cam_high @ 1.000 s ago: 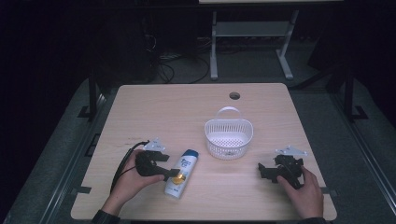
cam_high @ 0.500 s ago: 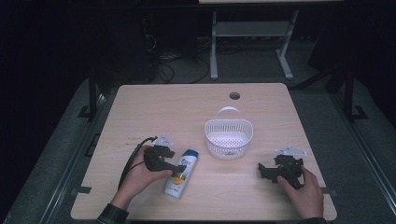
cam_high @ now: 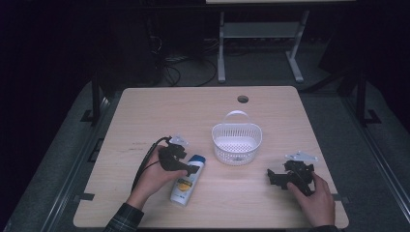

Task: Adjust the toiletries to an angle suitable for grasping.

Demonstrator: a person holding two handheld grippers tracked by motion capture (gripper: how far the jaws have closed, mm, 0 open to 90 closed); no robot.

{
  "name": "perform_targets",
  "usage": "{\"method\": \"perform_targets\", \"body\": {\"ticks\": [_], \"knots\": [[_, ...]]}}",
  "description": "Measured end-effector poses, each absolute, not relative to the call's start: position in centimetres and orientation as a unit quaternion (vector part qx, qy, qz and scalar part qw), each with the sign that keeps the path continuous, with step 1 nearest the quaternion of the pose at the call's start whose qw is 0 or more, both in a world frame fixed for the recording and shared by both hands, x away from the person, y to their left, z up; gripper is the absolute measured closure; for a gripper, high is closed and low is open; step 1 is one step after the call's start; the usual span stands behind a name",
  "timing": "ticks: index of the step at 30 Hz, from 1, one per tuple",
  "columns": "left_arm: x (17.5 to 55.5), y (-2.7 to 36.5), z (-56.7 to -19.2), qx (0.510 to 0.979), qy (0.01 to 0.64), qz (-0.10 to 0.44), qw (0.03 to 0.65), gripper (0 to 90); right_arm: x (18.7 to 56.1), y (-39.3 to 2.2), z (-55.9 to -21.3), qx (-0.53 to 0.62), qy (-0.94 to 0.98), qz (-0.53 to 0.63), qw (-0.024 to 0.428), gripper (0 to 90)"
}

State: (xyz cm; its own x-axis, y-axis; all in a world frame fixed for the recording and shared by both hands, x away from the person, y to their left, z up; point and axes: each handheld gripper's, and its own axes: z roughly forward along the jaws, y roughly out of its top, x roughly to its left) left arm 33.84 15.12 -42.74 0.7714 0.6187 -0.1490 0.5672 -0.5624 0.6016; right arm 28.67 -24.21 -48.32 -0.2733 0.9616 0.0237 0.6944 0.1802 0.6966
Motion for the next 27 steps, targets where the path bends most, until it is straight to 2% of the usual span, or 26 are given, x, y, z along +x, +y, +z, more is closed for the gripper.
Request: {"method": "perform_targets", "body": {"ticks": [24,27], "knots": [[34.4,12.6,-45.1,0.905,0.34,0.035,0.254,18.2,28.7,-24.2,-48.3,0.562,0.737,0.307,0.218,0.0],[34.4,12.5,-45.0,0.906,0.339,0.039,0.25,20.1,28.7,-24.2,-48.3,0.562,0.737,0.307,0.218,0.0]]}}
